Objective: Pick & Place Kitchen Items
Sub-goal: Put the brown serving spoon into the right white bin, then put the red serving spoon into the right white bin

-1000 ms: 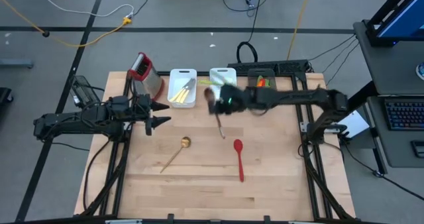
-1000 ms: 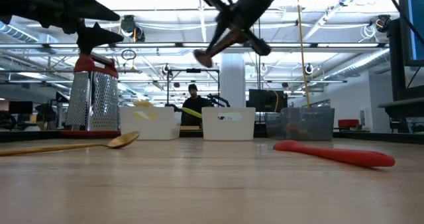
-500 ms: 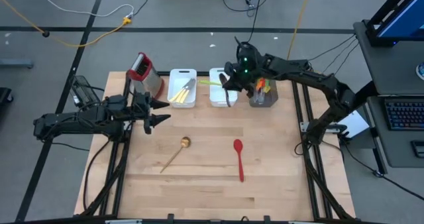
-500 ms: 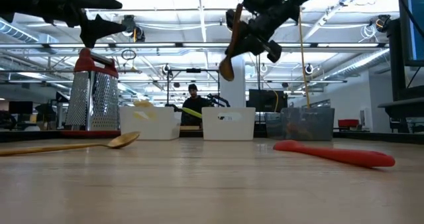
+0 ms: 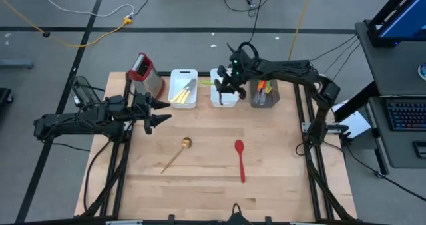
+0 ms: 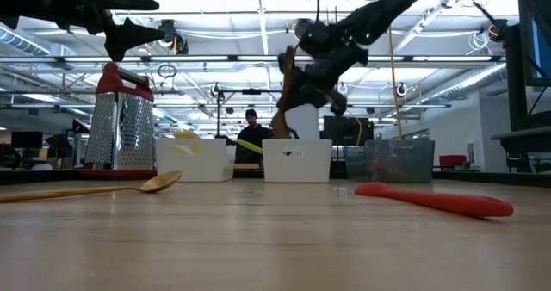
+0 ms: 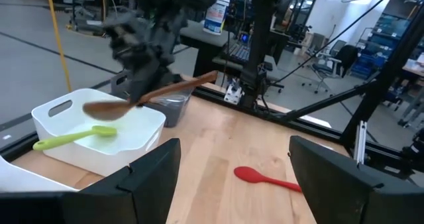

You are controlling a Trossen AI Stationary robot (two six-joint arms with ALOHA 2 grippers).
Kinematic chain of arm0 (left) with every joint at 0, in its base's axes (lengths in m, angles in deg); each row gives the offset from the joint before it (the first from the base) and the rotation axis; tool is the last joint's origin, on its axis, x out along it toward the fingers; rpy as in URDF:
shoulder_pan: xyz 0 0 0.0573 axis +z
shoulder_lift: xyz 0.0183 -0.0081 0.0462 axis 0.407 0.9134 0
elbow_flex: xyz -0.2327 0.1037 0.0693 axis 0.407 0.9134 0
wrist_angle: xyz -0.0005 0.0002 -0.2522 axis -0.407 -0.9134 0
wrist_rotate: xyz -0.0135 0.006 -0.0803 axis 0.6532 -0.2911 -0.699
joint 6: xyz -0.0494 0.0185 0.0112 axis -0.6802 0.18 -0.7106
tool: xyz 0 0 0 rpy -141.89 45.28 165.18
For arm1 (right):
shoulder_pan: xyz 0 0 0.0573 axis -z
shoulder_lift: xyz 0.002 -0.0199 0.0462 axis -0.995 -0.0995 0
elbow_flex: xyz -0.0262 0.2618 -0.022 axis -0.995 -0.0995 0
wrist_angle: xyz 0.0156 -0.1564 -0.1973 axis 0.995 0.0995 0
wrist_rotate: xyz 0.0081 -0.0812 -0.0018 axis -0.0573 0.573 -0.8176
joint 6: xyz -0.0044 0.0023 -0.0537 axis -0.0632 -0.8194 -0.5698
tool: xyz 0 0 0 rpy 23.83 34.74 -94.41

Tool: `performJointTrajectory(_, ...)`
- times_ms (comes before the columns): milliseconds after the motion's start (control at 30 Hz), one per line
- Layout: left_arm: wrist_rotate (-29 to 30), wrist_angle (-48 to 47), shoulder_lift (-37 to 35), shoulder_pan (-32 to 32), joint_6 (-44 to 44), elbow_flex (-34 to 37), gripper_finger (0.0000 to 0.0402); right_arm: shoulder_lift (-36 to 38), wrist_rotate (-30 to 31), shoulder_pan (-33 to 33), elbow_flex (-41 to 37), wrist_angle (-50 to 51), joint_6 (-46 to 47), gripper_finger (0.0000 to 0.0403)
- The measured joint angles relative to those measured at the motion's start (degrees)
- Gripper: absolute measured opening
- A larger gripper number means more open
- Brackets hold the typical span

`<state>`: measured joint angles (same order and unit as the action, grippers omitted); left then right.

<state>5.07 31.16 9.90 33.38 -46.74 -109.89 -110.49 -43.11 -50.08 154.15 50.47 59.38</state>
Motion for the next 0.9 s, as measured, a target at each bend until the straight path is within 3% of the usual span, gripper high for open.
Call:
performJointTrajectory(233,0.0,0.0,0.0,0.0,-0.4,0.0,0.0285,-3.2,0.5,2.1,-0.1,-1.9,-0.1,0.0040)
performJointTrajectory(467,0.0,0.0,0.0,0.0,-0.4,0.0,0.0285,-3.2,6.1,3.0,-0.1,-2.1,-0.4,0.0045)
performJointTrajectory(900,0.0,0.0,0.0,0.0,-0.5,0.0,0.0285,-3.2,6.3,4.4,-0.1,-2.2,-1.6,0.0107)
